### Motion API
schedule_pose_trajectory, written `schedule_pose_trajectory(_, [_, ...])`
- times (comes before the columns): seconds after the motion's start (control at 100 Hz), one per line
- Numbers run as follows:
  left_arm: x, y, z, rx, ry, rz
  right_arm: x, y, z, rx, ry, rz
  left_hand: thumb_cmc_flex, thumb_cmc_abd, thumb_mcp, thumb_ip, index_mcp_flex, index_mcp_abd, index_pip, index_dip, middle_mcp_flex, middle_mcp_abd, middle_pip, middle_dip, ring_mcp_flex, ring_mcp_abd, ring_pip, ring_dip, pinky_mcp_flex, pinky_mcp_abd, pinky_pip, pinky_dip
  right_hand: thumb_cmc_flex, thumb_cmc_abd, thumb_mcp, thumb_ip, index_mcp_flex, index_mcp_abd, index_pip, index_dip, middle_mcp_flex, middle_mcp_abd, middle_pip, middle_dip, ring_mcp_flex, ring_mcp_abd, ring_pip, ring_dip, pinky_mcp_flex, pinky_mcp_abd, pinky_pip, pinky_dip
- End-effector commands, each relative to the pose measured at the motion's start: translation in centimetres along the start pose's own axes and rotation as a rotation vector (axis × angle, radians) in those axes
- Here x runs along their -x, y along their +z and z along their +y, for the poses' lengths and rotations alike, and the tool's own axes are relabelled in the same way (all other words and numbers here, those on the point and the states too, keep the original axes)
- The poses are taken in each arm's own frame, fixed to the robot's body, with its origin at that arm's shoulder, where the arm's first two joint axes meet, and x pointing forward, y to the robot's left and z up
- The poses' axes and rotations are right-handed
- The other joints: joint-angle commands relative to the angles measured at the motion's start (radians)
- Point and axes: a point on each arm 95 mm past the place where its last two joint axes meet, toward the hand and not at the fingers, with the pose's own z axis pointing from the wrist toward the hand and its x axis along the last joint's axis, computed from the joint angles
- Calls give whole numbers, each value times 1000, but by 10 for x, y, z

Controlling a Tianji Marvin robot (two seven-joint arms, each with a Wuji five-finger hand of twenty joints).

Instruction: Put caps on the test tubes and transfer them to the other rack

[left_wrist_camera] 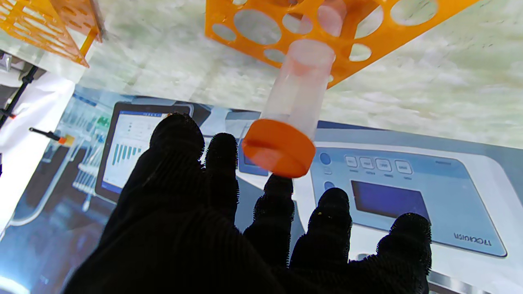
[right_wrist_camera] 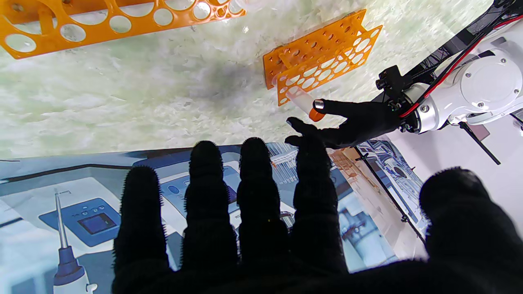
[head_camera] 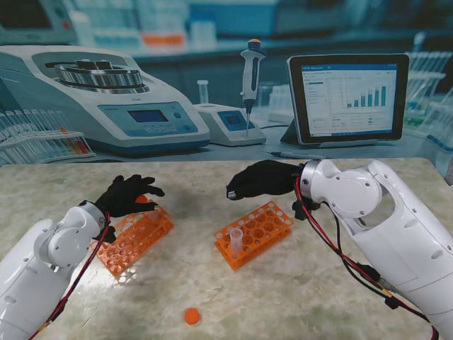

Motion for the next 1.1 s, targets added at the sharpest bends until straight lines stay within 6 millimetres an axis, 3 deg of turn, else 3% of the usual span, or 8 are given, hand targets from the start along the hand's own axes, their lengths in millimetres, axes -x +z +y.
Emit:
schedule_pose_trajectory(0.0, [-9,2,-3,-40,-18,31,-1,-2,-4,0,-1,3,-9,47,-18,-10,-8,26,-24,-17,18,-4,11,-14,45,4,19,-3,4,-15,-50,-5,-13,-17,-17,-18,17,-30,12,12,6,-34,3,10,-12,-21,-8,-8,-20,22,-7,-12])
schedule_pose_trajectory(0.51, [-52,-9,-5,-118,-75,161,3,-30,-16,89,-27,-10,-19,79,-26,-9,18,39,-24,-10,86,-2,20,20,105,13,30,33,42,-14,-24,28,-8,-21,-14,-18,13,-23,10,12,14,-30,8,16,-11,-23,-9,-9,-19,22,-6,-12])
schedule_pose_trajectory(0.83, [-89,-11,6,-120,-121,243,17,-51,-34,148,-17,-47,-30,88,-36,-8,9,39,-32,-9,92,-2,16,29,125,12,32,41,56,-9,-9,38,-1,-28,-12,-17,14,-20,10,11,14,-27,7,17,-11,-32,-12,-11,-16,23,-5,-11])
schedule_pose_trajectory(1.09, [-109,-6,20,-102,-169,267,34,-60,-49,183,1,-88,-36,95,-42,-7,1,47,-44,-14,99,8,13,28,139,16,33,44,71,-2,0,39,13,-47,-7,-17,-4,-1,-2,6,4,-22,3,15,-14,-31,-14,-15,-15,23,-6,-11])
